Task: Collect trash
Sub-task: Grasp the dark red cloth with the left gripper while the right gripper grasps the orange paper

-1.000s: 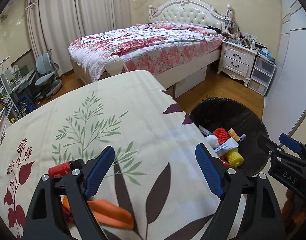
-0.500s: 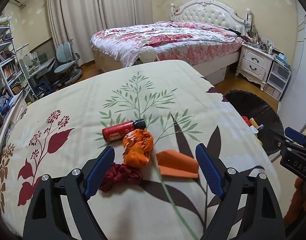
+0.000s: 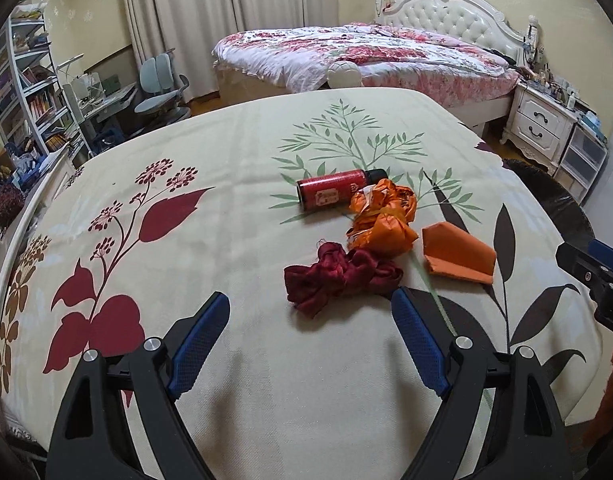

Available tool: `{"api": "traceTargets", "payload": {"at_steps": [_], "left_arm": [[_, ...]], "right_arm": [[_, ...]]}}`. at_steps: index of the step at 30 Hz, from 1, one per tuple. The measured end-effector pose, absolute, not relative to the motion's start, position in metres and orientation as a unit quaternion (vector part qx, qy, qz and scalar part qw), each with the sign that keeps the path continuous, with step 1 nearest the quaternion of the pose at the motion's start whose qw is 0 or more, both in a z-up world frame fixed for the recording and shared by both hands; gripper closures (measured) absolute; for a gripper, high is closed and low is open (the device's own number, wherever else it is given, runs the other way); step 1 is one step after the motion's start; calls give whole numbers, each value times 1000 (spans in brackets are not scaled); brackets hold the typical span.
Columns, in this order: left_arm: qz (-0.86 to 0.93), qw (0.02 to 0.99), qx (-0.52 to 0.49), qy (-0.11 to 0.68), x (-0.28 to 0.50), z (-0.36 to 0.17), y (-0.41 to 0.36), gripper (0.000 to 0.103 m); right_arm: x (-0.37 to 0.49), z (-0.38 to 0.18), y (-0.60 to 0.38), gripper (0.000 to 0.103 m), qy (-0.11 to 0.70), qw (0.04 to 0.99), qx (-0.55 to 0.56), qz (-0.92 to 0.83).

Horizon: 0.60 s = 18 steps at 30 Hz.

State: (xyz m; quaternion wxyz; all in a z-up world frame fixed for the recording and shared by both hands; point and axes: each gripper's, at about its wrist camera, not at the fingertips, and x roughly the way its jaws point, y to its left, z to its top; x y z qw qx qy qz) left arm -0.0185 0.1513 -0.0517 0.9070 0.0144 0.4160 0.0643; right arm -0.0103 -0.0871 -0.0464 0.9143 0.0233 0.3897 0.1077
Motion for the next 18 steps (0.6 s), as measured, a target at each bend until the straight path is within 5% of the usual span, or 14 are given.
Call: {"api": "traceTargets", "payload": {"at_steps": [18], "left_arm": [[28, 899, 10, 436, -1, -61, 148, 21]], "right_arm": [[-8, -50, -66, 23, 398, 909, 7, 125]]}}
